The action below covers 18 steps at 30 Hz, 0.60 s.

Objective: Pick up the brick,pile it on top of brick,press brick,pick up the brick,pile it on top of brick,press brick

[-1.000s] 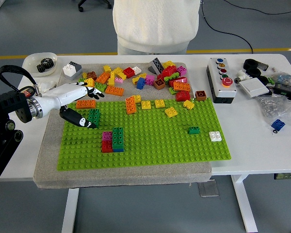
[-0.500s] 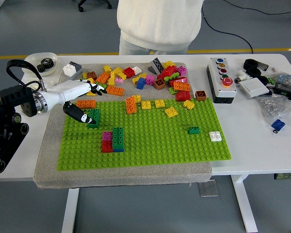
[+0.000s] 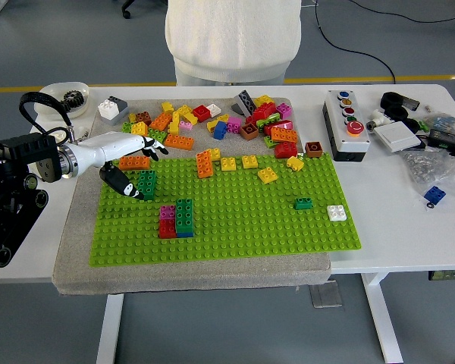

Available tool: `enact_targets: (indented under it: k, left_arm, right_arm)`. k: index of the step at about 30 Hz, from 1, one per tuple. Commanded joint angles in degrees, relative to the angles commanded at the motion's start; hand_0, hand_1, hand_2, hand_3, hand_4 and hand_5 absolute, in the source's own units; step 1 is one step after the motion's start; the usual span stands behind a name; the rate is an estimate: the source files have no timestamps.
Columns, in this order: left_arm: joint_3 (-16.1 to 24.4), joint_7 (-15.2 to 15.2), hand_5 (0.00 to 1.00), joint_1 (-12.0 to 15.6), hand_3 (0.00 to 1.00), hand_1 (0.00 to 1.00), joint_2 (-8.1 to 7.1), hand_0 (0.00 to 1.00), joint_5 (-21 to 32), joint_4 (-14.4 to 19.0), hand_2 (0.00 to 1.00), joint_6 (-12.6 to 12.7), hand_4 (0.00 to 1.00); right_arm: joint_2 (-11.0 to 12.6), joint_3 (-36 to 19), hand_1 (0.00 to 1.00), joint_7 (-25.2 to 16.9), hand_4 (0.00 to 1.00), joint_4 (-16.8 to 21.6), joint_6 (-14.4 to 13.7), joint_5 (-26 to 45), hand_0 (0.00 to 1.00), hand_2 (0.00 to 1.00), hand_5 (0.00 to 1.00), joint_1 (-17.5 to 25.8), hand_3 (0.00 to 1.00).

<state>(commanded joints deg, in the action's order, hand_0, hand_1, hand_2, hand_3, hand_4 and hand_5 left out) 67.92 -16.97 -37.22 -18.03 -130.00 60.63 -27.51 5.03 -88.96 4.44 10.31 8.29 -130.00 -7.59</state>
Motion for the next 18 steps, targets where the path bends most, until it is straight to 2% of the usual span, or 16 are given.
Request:
enact_targets:
  k: [8, 18]
  left_arm:
    - [0.03, 0.56, 0.129, -0.51, 0.854, 0.769, 0.42, 0.872, 0.00, -0.34, 0.756, -2.40, 0.998]
    - [0.22, 0.97, 0.145, -0.86, 0.876, 0.778, 1.25, 0.887, 0.00, -1.45, 0.789, -3.75, 0.998]
  right_arm:
    - [0.05, -0.22, 0.644, 0.06, 0.863, 0.00, -0.07, 0.00, 0.743, 0.718, 0.417, 0.06, 0.642]
    - [-0.02, 0.11, 0.644, 0.00, 0.867, 0.00, 0.05, 0.00, 0.743, 0.718, 0.417, 0.06, 0.645]
